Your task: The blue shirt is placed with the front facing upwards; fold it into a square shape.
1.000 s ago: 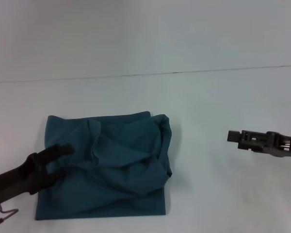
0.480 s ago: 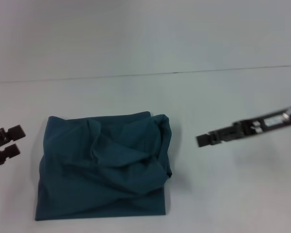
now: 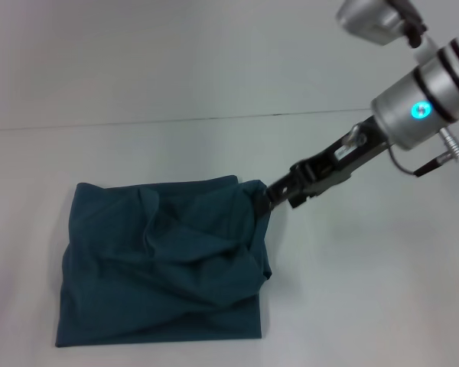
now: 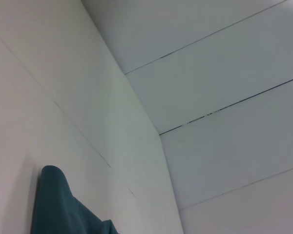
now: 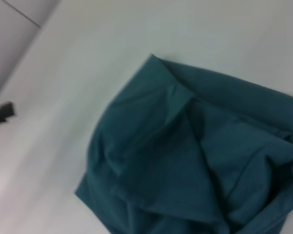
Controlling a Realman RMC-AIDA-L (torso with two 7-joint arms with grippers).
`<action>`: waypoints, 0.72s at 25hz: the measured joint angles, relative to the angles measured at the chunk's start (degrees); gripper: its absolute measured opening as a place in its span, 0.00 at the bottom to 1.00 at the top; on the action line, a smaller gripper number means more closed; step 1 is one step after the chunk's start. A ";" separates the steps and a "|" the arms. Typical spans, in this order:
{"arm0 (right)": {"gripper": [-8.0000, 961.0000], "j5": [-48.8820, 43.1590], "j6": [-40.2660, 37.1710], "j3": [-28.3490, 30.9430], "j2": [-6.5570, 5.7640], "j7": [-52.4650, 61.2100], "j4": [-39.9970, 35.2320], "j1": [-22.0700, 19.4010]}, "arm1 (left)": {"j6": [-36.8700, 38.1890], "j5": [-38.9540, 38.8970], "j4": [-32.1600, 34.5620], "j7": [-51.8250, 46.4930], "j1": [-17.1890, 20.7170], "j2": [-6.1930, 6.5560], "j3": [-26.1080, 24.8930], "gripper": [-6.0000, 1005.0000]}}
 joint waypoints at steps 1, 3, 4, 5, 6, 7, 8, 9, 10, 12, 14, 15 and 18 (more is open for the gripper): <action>0.83 -0.52 0.33 -0.85 0.49 0.12 0.00 0.37 | -0.03 -0.01 -0.29 0.04 0.00 -0.03 -0.12 0.93; 0.83 -0.79 1.63 -2.56 1.57 -0.16 -0.04 0.95 | -0.48 -0.01 -1.20 0.30 0.01 -0.07 -0.13 0.93; 0.83 -0.82 2.58 -3.59 2.05 -0.20 -0.06 1.17 | -0.69 -0.01 -1.56 0.40 0.02 -0.07 -0.13 0.93; 0.83 -0.84 4.13 -4.61 2.49 0.06 -0.06 1.33 | -0.97 -0.02 -1.81 0.48 0.02 -0.08 -0.08 0.93; 0.83 -0.84 5.79 -5.67 2.93 0.53 0.07 1.48 | -1.26 -0.02 -2.05 0.53 0.02 -0.10 0.00 0.93; 0.83 -0.87 7.47 -6.55 3.27 1.17 0.24 1.61 | -1.46 -0.02 -2.22 0.55 0.02 -0.12 0.09 0.93; 0.83 -0.90 8.85 -7.42 3.54 1.84 0.45 1.67 | -1.59 -0.02 -2.34 0.58 0.00 -0.16 0.21 0.93; 0.83 -0.92 10.52 -8.29 3.82 2.61 0.62 1.71 | -1.71 -0.02 -2.46 0.60 -0.05 -0.18 0.32 0.93; 0.83 -0.95 11.70 -9.03 4.12 3.16 0.74 1.68 | -1.79 -0.02 -2.48 0.62 -0.08 -0.20 0.38 0.93; 0.83 -0.98 14.29 -10.13 4.93 3.95 0.89 1.58 | -2.00 -0.03 -2.55 0.68 -0.12 -0.27 0.44 0.93; 0.83 -1.06 15.57 -10.33 5.36 4.03 1.45 1.61 | -2.10 -0.02 -2.72 0.74 -0.14 -0.31 0.43 0.93; 0.83 -1.23 16.23 -10.35 5.53 4.05 1.85 1.73 | -2.10 -0.02 -2.87 0.78 -0.13 -0.31 0.43 0.93; 0.83 -1.98 17.44 -10.40 5.85 4.47 2.25 1.97 | -2.24 -0.02 -3.20 1.05 -0.14 -0.36 0.42 0.93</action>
